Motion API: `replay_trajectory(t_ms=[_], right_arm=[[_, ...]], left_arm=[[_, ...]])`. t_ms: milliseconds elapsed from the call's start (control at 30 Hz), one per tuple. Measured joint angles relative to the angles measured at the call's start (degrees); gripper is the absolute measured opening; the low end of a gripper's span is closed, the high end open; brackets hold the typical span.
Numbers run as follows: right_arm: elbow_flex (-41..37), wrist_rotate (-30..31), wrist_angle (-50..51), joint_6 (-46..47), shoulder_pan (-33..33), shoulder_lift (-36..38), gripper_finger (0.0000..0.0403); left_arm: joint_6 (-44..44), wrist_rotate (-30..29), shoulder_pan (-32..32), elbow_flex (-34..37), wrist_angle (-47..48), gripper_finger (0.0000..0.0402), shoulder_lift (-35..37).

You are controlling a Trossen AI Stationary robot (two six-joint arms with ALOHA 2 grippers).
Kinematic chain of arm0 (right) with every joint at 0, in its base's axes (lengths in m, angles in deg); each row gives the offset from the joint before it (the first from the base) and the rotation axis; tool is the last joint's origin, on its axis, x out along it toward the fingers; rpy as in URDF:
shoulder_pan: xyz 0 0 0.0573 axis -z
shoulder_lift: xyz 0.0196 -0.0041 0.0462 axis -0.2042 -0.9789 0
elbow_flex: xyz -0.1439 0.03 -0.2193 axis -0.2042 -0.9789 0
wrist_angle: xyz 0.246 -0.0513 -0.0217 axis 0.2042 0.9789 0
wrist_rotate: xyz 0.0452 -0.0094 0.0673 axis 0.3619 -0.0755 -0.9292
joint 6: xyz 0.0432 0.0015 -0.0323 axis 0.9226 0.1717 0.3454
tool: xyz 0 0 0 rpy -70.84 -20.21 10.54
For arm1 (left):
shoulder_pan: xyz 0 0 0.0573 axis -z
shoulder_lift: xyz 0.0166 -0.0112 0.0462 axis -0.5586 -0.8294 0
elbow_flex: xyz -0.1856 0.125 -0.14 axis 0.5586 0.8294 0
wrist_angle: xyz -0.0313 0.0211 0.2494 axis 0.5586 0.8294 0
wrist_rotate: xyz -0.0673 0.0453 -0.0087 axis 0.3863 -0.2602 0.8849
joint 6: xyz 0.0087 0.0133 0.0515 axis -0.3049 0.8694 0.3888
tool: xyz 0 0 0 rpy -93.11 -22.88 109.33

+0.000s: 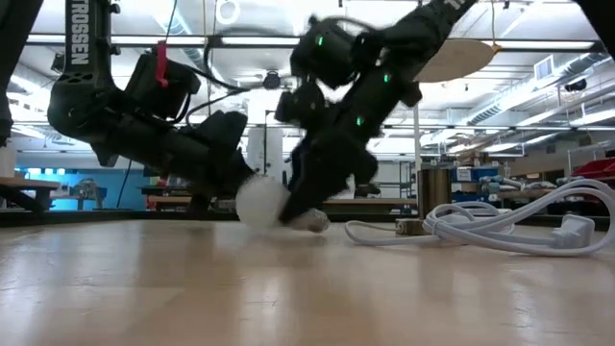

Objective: Screw lightbulb
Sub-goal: Insert the white lightbulb into the golden lamp

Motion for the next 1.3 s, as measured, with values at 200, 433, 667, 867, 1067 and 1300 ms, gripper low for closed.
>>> replay_trajectory(t_ms=[200,433,667,867,1067,1300], right_arm=[[0.23,1.16,2.02,0.60,0.81,6.69,0.0173],[-0.78,4.31,5.63,3.00,1.93,18.26,0.0159],[-9.28,7.99,5.88,6.47,2.66,29.46,0.0159],[-20.87,13.27,-1.01,11.68,2.53,37.87,0.0159],[-33.99,10.26,-22.06,17.53,2.63,42.84,0.0159],[-36.49,10.08,-37.85,18.26,2.13,43.86,0.0159]], left_arm=[[1.88,0.13,0.00,0.04,-4.77,0.0006,0.13],[3.36,-0.02,0.07,3.08,-14.56,0.0006,0.02],[4.73,0.29,0.04,6.22,-22.42,0.0006,2.14],[6.93,5.38,0.04,2.96,-22.67,0.0006,2.75],[8.37,11.07,-0.04,-3.20,-20.67,0.0005,2.80],[9.76,18.35,0.02,-11.64,-16.22,0.0041,2.49]])
